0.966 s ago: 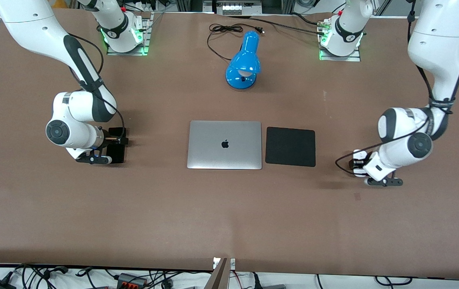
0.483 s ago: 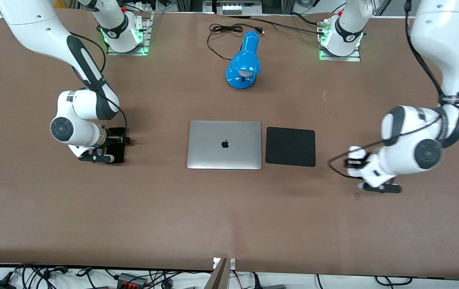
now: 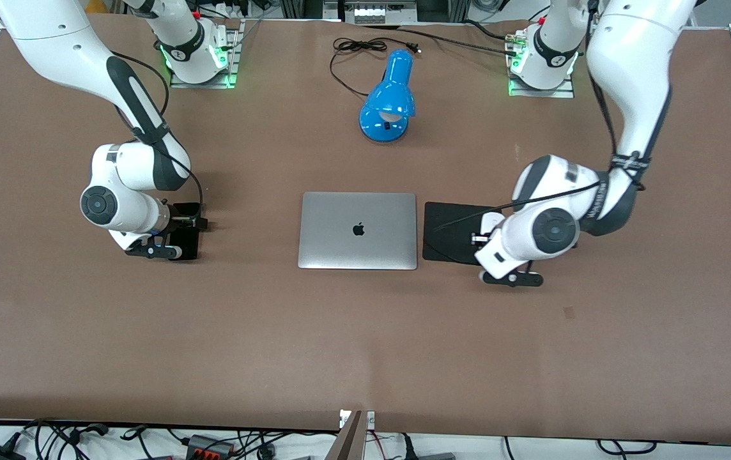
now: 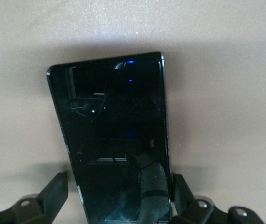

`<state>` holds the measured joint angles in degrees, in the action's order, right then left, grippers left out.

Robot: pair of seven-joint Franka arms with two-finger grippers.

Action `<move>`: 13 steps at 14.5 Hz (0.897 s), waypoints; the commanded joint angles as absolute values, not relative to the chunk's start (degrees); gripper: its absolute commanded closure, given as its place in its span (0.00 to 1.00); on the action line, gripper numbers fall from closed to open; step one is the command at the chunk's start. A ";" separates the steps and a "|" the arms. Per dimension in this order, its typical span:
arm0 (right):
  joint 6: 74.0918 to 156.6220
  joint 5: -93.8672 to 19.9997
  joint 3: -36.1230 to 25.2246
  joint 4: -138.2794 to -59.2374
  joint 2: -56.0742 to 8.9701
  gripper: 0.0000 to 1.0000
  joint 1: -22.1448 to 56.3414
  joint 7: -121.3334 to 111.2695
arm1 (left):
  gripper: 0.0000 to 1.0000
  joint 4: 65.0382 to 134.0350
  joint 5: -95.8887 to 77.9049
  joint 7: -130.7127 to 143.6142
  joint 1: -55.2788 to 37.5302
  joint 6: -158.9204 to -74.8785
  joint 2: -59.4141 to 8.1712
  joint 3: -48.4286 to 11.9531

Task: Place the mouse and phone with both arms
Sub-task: 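Carry the phone beside the laptop while the left gripper sets mouse on pad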

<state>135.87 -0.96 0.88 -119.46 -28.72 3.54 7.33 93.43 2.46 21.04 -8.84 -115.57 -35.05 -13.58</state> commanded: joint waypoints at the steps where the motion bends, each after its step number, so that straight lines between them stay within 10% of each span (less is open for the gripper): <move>1: 136.85 -1.41 0.97 -120.59 -27.42 0.64 3.78 7.91 | 0.76 101.31 3.52 24.77 -9.75 -125.72 -33.06 -13.27; 4: 136.32 -1.32 1.05 -119.97 -27.07 0.79 4.04 7.21 | 0.76 104.85 3.60 26.98 -10.63 -130.86 -32.52 -13.27; 11: 136.23 -1.67 8.61 -111.01 -30.23 0.79 10.97 19.76 | 0.71 111.09 3.52 27.16 -10.64 -140.80 -32.43 -13.27; 12: 136.14 -1.76 8.61 -110.40 -30.76 0.79 12.29 20.12 | 0.53 111.09 3.52 27.85 -10.63 -140.80 -32.61 -13.27; 13: 136.23 -1.76 8.61 -110.22 -31.20 0.79 12.91 20.65 | 0.01 111.18 3.52 28.56 -10.63 -141.15 -32.78 -13.27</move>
